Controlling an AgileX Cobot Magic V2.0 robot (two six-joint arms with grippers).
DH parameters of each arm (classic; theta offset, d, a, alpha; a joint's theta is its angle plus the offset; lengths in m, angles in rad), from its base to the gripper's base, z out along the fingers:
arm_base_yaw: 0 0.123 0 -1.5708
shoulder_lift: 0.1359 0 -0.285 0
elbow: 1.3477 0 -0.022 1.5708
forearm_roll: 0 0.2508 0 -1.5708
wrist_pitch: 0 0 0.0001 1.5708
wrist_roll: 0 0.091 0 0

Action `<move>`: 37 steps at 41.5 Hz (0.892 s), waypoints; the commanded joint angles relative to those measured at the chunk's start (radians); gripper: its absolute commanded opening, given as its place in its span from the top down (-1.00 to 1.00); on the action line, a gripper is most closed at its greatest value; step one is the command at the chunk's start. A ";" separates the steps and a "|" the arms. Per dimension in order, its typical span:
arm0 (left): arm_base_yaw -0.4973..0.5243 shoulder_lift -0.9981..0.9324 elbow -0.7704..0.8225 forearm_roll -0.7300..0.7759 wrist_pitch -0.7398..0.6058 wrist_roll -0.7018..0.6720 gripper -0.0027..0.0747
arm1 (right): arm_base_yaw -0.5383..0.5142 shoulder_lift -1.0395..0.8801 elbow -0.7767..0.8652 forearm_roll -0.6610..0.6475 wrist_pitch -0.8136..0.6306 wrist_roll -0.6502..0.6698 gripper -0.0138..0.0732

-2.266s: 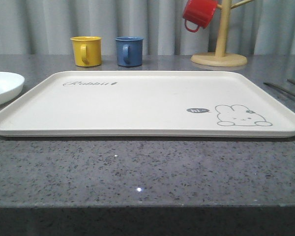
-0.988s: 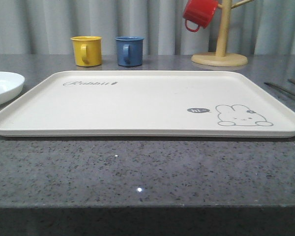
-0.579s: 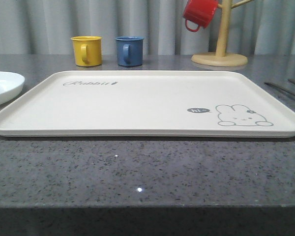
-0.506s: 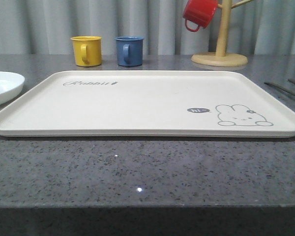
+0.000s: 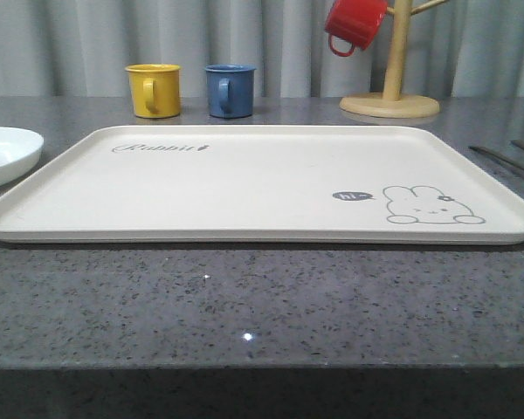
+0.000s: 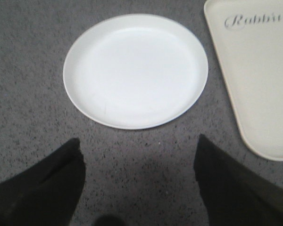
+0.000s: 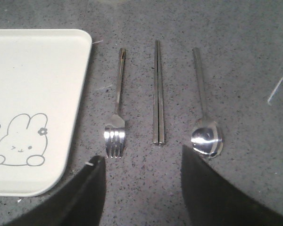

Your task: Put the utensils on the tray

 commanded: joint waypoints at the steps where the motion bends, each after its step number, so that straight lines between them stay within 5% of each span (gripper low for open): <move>1: -0.001 0.089 -0.079 0.004 0.016 0.000 -0.31 | 0.001 0.009 -0.035 -0.003 -0.062 -0.009 -0.24; 7: 0.018 0.221 -0.137 0.013 0.014 0.000 -0.32 | 0.001 0.009 -0.035 -0.003 -0.062 -0.009 -0.24; 13: 0.147 0.342 -0.213 -0.038 0.022 0.009 -0.32 | 0.001 0.009 -0.035 -0.003 -0.062 -0.009 -0.24; 26: 0.463 0.552 -0.313 -0.560 0.018 0.375 -0.32 | 0.001 0.009 -0.035 -0.003 -0.062 -0.009 -0.24; 37: 0.488 0.680 -0.341 -0.613 -0.012 0.416 -0.32 | 0.001 0.009 -0.035 -0.003 -0.062 -0.009 -0.24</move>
